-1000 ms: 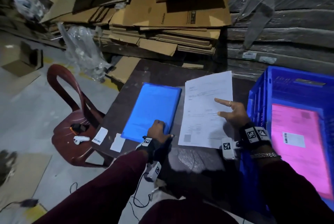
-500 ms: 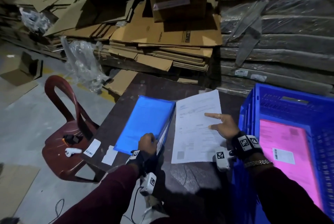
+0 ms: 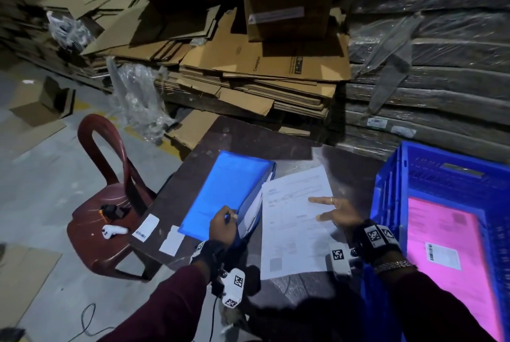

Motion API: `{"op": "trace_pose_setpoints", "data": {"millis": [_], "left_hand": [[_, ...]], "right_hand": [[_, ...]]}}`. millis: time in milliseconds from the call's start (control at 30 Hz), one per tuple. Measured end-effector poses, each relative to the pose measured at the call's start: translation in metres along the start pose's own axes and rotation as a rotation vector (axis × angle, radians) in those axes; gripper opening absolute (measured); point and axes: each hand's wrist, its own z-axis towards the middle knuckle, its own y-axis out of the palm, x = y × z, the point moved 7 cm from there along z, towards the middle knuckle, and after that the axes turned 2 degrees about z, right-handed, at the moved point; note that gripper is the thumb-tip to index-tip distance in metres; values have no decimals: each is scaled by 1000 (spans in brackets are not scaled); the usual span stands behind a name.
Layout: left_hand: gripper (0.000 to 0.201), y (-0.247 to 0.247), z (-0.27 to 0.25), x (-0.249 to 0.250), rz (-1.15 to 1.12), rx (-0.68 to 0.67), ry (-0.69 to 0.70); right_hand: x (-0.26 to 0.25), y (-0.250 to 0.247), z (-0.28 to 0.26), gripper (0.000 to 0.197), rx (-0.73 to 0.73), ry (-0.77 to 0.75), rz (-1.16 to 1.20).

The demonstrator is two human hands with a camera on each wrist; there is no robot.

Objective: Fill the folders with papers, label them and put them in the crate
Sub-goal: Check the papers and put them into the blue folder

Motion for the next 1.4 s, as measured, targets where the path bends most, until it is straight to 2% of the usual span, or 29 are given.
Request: {"op": "trace_pose_setpoints", "data": {"millis": [100, 267, 367, 433, 533, 667, 900, 1000, 1100, 1300, 1400], "left_hand": [[25, 1, 4, -8, -39, -8, -22], [10, 2, -3, 4, -9, 8, 14], [14, 2, -3, 5, 30, 0, 38], [14, 2, -2, 5, 83, -35, 84], [1, 9, 0, 5, 204, -128, 146], [2, 13, 2, 7, 298, -176, 185], [9, 8, 9, 5, 289, -197, 166], [20, 4, 9, 5, 302, -226, 183], [34, 0, 9, 5, 285, -184, 198], [12, 2, 7, 8, 327, -211, 185], [11, 0, 6, 11, 369, -207, 188]], "right_hand": [[-15, 9, -9, 54, -19, -19, 30], [-2, 11, 8, 49, -2, 34, 89], [12, 11, 28, 53, 15, 47, 138], [25, 10, 45, 51, 64, 31, 174], [40, 12, 64, 46, 153, 20, 238], [47, 21, 78, 44, 196, -18, 203], [60, 37, 88, 46, 211, -67, 169], [58, 32, 84, 44, 235, -60, 277], [57, 32, 84, 50, 246, -76, 329], [58, 46, 83, 51, 288, -155, 263], [57, 45, 82, 63, 287, -202, 250]]}}
